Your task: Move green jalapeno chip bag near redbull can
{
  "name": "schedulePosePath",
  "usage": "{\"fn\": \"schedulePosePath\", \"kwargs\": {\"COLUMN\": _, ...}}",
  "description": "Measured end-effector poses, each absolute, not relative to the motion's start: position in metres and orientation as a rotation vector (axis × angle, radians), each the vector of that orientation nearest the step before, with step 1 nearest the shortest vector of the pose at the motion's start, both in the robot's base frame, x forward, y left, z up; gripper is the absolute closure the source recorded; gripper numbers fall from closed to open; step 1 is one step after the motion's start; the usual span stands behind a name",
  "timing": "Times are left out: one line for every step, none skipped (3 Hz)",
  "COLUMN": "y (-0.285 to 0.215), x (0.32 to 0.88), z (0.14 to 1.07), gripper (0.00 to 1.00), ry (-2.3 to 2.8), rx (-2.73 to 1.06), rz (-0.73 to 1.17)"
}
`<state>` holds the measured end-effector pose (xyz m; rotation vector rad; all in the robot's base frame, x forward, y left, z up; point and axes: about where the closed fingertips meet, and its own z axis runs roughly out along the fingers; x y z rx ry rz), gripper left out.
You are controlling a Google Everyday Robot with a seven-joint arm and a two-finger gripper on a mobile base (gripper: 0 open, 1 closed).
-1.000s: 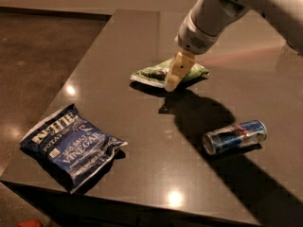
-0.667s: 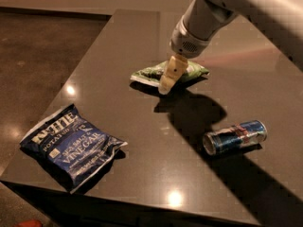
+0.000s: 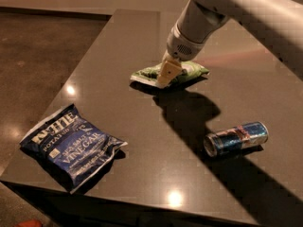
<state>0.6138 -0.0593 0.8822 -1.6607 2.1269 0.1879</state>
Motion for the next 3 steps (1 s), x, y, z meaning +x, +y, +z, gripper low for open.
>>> {"fn": "schedulePosePath", "kwargs": {"y": -0.063, "x": 0.613, "z": 0.886, "gripper": 0.6, "ry": 2.139, "rx": -1.651, "rz": 0.169}}
{"fn": "schedulePosePath", "kwargs": {"y": -0.074, "x": 0.606, "z": 0.899, "gripper": 0.83, "ry": 2.162, "rx": -1.626, "rz": 0.134}}
{"fn": "schedulePosePath", "kwargs": {"y": -0.091, "x": 0.595, "z": 0.912, "gripper": 1.0, "ry": 2.226, "rx": -1.593, "rz": 0.085}}
